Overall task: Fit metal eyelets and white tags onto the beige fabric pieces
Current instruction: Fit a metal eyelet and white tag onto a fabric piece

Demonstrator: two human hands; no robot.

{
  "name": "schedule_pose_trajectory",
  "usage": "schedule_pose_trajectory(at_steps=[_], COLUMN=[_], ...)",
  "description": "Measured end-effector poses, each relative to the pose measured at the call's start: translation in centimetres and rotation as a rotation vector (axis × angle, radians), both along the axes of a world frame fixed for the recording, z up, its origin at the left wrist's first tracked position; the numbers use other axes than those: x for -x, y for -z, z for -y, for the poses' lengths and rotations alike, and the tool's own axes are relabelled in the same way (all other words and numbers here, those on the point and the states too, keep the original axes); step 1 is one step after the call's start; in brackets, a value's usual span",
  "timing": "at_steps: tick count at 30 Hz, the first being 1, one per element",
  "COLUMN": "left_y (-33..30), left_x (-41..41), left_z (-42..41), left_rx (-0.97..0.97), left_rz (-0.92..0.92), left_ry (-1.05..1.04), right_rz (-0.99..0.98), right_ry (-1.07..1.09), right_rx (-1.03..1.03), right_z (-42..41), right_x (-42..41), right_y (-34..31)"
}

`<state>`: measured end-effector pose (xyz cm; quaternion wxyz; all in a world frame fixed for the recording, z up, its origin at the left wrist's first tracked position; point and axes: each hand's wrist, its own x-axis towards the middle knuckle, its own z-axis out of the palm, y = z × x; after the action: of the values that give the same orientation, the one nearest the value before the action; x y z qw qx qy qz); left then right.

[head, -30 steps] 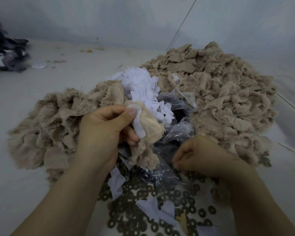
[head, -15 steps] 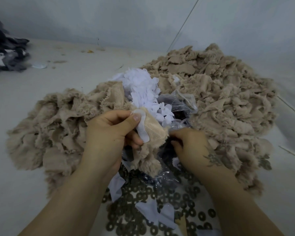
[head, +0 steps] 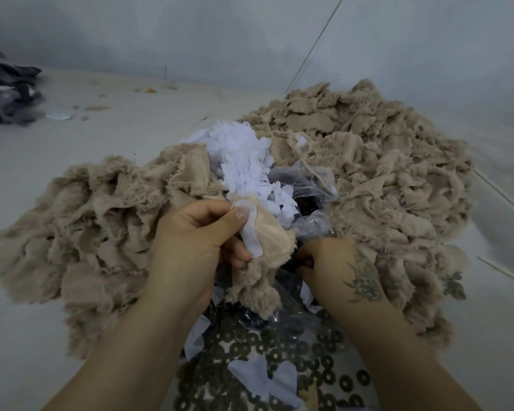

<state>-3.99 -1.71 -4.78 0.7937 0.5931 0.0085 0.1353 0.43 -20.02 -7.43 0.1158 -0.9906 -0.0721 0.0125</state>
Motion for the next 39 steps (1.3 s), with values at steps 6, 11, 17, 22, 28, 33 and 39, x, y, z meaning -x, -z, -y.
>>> schedule_pose_trajectory(at_steps=[6, 11, 17, 22, 28, 33, 39], left_y=[0.5, 0.6, 0.7, 1.1, 1.2, 1.6, 2.1], left_x=[0.2, 0.3, 0.3, 0.2, 0.2, -0.3, -0.3], left_z=[0.4, 0.7, 1.6, 2.3, 2.7, 3.0, 3.4], left_rx=[-0.017, -0.01, 0.001, -0.009, -0.045, -0.024, -0.081], left_rz=[-0.011, 0.002, 0.013, -0.007, 0.022, -0.012, -0.004], left_ry=[0.014, 0.056, 0.11, 0.147, 0.138, 0.145, 0.139], right_rz=[0.044, 0.013, -0.466, -0.381, -0.743, -0.659, -0.437], right_ry=[-0.027, -0.025, -0.022, 0.03, -0.143, -0.075, 0.102], right_rx=[-0.032, -0.388, -1.387, -1.608, -1.761, -1.715, -1.81], right_z=[0.2, 1.6, 0.5, 0.1, 0.0, -0.1, -1.5], right_x=[0.6, 0.6, 2.3, 2.2, 1.8, 1.6, 2.3], right_y=[-0.2, -1.1, -1.4, -1.3, -1.8, -1.2, -0.3])
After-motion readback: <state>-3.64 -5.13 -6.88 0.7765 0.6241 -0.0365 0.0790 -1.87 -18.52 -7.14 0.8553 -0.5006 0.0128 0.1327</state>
